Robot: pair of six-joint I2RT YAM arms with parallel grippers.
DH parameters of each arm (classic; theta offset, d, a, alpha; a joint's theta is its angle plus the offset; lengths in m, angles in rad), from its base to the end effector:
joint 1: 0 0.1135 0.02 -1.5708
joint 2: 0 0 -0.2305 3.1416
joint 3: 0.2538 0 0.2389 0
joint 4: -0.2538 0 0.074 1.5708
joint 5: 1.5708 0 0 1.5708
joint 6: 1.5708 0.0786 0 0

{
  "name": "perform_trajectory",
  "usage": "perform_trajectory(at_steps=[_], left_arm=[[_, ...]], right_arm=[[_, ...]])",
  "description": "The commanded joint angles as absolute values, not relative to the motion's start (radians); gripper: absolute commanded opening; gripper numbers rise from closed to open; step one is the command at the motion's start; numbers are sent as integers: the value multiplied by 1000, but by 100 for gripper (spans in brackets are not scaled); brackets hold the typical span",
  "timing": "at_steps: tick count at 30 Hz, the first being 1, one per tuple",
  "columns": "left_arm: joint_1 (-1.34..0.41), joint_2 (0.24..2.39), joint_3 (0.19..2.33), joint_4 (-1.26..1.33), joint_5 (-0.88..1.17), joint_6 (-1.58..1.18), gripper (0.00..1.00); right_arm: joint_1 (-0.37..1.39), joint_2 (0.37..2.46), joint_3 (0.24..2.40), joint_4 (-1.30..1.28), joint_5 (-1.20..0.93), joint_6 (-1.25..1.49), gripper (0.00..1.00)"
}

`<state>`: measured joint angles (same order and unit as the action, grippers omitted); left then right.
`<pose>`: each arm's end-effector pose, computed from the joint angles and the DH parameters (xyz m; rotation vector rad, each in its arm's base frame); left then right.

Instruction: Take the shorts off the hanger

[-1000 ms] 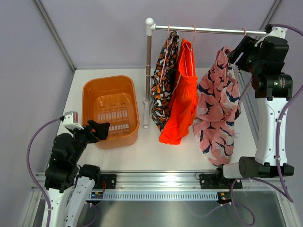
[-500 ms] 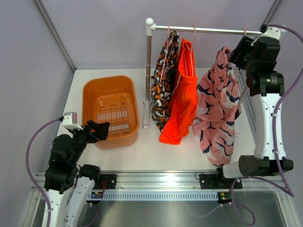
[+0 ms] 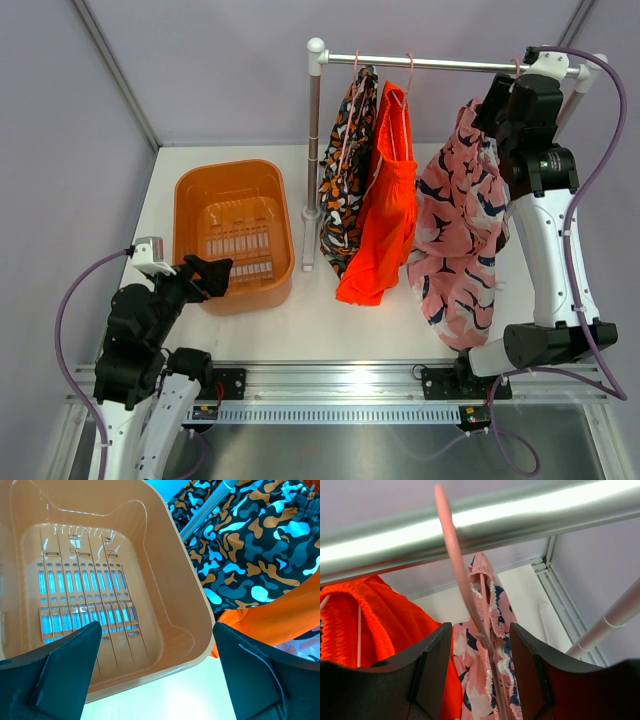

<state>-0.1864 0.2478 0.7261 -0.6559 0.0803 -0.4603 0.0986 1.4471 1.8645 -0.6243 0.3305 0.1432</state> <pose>0.1209 -0.0292 0.3028 -0.1835 1.7696 -0.5403 0.3248 0.0065 0.4603 0.2762 1.7461 -0.1185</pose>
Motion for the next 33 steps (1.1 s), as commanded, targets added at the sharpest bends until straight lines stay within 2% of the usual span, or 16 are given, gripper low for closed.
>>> perform_trajectory(at_steps=[1,5,15,18,19,22,33], left_arm=[[-186,245,719,-604,109,-443,99],[-186,245,719,-604,109,-443,99],[-186,250,719,-606,112,-443,99],[-186,247,721,-606,110,-445,99],[-187,245,719,-606,110,-443,99],[-187,245,721,-606,109,-443,99],[-190,245,721,-604,112,-442,99]], right_arm=[[109,1454,1864,-563,410,117,57],[110,1465,1862,-557,417,101,54],[114,1497,1864,-564,413,104,39],[117,1509,1878,-571,432,101,30],[117,1512,1881,-577,439,101,20],[120,1511,1913,-598,449,107,1],[149,1454,2125,-776,439,163,0]])
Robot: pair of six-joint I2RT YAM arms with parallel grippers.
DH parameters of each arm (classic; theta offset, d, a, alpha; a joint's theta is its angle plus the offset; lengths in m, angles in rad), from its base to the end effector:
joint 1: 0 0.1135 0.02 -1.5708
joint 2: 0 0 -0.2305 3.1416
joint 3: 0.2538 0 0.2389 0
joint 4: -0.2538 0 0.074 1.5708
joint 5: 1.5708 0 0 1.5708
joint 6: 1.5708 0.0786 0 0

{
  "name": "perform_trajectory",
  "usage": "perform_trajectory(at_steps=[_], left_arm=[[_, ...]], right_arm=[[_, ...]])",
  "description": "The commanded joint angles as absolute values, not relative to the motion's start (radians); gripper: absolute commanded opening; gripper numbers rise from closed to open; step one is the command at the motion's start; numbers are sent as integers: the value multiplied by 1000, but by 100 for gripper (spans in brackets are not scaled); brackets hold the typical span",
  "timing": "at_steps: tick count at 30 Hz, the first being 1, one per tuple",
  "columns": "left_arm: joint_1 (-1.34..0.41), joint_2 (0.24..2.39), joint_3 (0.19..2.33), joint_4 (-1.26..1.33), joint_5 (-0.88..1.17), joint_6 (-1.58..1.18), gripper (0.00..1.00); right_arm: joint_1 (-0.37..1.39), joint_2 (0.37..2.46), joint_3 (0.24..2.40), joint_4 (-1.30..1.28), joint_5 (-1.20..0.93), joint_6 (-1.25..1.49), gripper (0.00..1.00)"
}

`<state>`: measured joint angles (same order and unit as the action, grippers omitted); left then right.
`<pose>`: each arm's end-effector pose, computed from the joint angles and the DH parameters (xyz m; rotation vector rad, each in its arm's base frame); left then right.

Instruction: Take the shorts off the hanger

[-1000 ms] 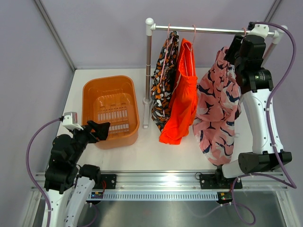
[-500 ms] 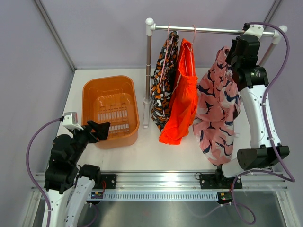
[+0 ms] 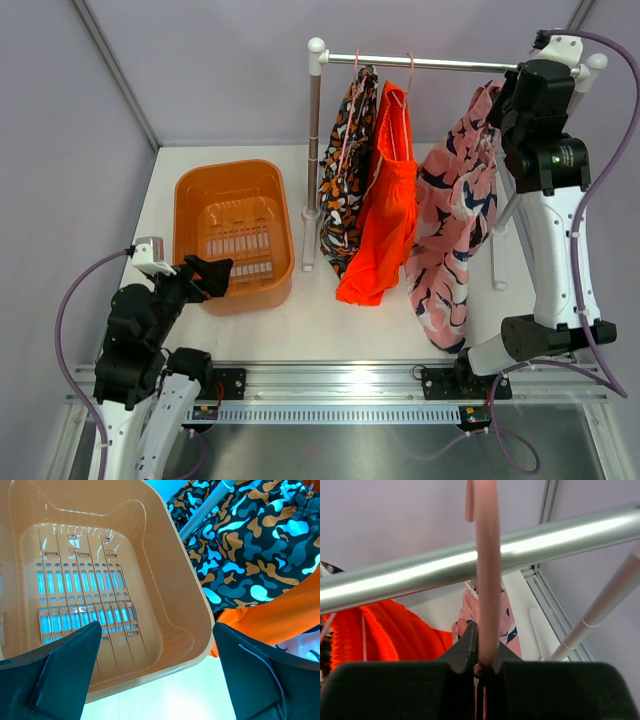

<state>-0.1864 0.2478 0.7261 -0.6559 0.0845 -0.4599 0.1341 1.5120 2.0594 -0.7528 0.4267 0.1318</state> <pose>0.1208 -0.0295 0.3028 -0.1801 1.7703 -0.5437 0.3167 0.0099 0.4855 0.3036 1.7348 -0.1855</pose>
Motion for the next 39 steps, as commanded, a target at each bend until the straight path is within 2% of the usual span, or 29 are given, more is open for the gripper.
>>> perform_trajectory(at_steps=[1,7,12,20,27,32,39], left_arm=[[-190,244,721,-604,112,-442,99],[-190,255,721,-603,120,-437,99],[-192,255,719,-588,162,-420,99],[-192,305,761,-551,434,-362,99],[-192,359,857,-486,603,-434,98],[-192,437,948,-471,635,-449,98],[-253,641,1143,-488,563,-433,98]], right_arm=[[149,1434,2125,-787,434,166,0],[150,1359,2097,-905,353,202,0],[155,1218,1969,-997,212,238,0],[160,879,1697,-1121,-102,276,0],[160,660,1470,-1141,-254,308,0],[160,637,1419,-1143,-265,311,0],[160,684,1448,-1137,-262,298,0]])
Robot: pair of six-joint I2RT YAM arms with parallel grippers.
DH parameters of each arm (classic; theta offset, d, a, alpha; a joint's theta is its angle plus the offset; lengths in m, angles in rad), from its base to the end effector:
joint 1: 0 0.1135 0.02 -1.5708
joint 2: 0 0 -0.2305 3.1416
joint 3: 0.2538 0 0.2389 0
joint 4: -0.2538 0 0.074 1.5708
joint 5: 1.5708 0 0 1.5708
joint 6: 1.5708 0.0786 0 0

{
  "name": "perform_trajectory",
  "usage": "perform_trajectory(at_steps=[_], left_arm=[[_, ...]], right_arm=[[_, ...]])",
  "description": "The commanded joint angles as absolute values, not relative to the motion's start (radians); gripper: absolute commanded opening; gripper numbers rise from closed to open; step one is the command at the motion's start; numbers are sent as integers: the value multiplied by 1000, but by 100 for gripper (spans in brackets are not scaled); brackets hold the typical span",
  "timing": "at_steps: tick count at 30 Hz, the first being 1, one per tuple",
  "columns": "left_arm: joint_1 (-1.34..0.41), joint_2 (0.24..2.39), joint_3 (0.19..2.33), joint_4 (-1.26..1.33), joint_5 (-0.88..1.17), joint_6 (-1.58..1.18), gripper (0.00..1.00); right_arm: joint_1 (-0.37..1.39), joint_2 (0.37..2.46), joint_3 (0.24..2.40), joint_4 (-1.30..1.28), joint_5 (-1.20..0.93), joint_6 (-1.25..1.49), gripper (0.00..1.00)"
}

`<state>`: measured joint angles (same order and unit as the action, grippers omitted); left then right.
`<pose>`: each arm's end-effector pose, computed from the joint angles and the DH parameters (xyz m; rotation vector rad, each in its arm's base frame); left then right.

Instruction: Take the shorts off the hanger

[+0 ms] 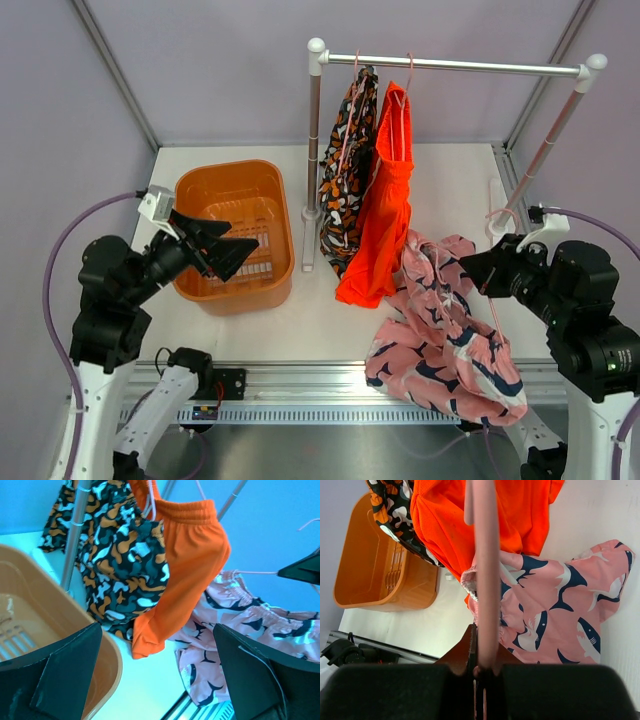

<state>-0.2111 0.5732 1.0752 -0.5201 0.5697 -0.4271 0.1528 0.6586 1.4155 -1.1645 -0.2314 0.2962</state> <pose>0.1284 -0.0709 0.3998 0.2856 1.6438 -0.9398 0.0989 0.0335 0.3973 -0.0091 2.0039 0.5188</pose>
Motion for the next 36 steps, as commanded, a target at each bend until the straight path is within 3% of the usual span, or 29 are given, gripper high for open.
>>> perform_trajectory(at_steps=[1,5,8,17,24,28,36], left_arm=[[-285,667,1187,-498,496,-422,98],[-561,869,1334,-574,180,-339,98],[-881,925,1377,-558,-70,-321,98],[-1333,1261,1433,-414,-533,-383,98],[-1414,1477,1571,-299,-632,-416,98],[-1436,1597,1739,-359,-712,-436,98],[-1448,1710,1853,-428,-733,-468,97]], right_arm=[[160,690,1448,-1137,-261,293,0],[158,703,1437,-1126,-253,291,0],[160,704,1439,-1124,-259,293,0],[160,684,1456,-1155,-285,305,0],[160,629,1531,-1276,-270,279,0],[158,595,1555,-1328,-247,265,0],[160,552,1608,-1408,-218,250,0]])
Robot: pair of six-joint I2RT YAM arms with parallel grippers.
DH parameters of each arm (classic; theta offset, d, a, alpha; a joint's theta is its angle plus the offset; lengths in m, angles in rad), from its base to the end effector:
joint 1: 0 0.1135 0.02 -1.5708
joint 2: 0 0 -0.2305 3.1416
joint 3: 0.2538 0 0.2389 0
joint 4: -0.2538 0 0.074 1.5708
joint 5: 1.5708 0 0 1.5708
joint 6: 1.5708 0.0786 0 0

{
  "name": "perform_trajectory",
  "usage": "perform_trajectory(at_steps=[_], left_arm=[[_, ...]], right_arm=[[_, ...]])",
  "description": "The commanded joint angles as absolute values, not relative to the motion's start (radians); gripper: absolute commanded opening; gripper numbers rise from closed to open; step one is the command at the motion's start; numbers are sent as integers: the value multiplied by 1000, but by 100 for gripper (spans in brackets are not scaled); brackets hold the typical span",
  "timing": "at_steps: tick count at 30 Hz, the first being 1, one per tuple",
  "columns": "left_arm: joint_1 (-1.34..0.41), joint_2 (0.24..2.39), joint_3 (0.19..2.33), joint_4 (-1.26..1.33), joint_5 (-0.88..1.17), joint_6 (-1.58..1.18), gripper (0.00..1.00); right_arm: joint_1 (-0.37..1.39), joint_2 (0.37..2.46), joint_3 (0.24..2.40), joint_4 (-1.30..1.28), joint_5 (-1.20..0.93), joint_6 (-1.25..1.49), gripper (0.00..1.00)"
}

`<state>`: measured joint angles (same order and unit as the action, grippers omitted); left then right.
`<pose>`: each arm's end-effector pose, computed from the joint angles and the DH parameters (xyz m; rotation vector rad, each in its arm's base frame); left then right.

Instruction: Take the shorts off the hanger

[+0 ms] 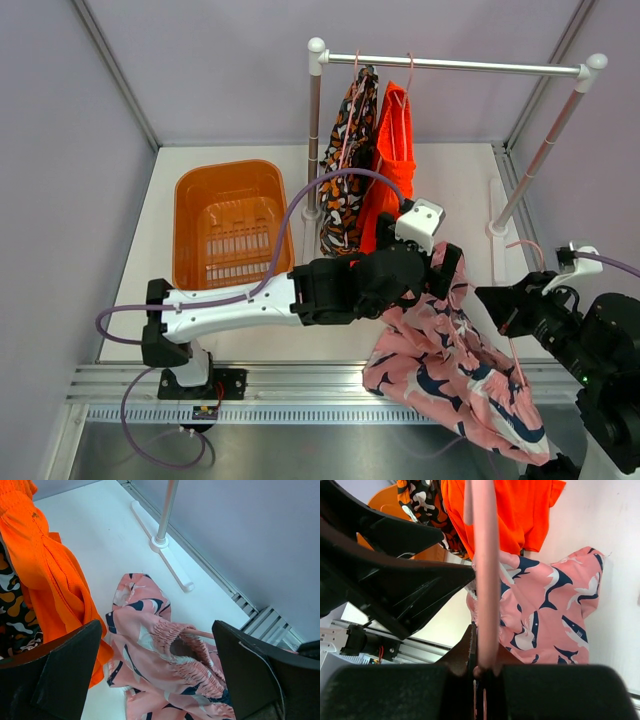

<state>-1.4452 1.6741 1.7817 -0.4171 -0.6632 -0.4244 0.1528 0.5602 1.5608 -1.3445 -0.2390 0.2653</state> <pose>0.0977 -0.3875 0.3858 0.4881 1.8048 -0.6942 0.0373 0.0246 0.4123 -0.0544 1.9368 0.5089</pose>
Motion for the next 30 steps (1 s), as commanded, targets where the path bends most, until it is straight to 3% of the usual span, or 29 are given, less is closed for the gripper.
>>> perform_trajectory(at_steps=[1,14,30], left_arm=[[-1448,1713,1856,-437,-730,-474,95],[-1465,1632,1732,-437,-710,-486,91],[-1476,1750,1925,-442,-620,-423,86]], right_arm=[[158,554,1630,-1411,-206,250,0],[160,580,1693,-1420,-187,255,0],[160,600,1713,-1440,-219,258,0]])
